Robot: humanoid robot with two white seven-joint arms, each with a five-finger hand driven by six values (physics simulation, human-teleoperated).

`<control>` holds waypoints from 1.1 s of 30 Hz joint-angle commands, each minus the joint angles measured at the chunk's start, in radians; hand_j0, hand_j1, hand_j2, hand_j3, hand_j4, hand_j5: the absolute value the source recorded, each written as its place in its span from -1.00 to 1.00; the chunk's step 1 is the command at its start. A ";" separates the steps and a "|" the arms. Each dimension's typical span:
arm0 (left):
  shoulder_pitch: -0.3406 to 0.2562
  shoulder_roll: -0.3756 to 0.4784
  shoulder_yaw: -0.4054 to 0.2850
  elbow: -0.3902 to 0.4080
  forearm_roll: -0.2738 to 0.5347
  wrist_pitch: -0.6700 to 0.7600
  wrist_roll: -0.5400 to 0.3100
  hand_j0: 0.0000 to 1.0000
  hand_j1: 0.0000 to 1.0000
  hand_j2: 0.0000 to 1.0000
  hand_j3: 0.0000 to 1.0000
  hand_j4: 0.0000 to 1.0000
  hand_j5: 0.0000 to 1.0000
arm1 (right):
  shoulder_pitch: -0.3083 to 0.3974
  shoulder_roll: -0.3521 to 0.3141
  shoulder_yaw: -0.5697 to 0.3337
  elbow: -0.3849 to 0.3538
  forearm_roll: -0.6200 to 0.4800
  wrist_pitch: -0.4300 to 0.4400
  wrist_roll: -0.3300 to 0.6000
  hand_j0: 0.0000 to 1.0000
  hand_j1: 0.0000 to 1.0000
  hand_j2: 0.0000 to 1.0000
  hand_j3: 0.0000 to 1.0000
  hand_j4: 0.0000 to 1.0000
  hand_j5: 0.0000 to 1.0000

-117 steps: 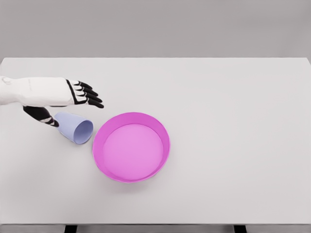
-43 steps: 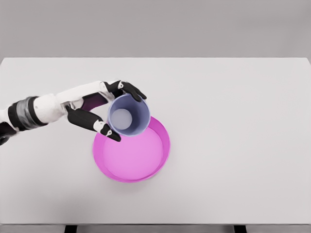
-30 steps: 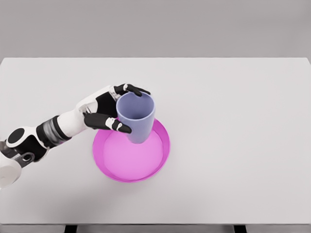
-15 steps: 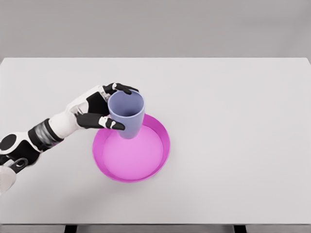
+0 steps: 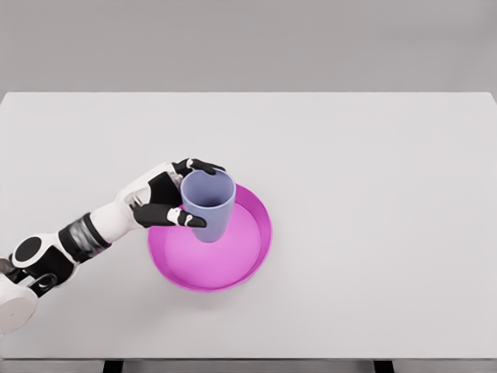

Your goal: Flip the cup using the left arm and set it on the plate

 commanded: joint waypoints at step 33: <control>0.014 -0.002 0.013 0.007 -0.052 -0.008 0.000 1.00 1.00 1.00 1.00 1.00 1.00 | 0.000 0.000 0.000 0.000 0.002 -0.001 0.000 1.00 1.00 1.00 1.00 1.00 1.00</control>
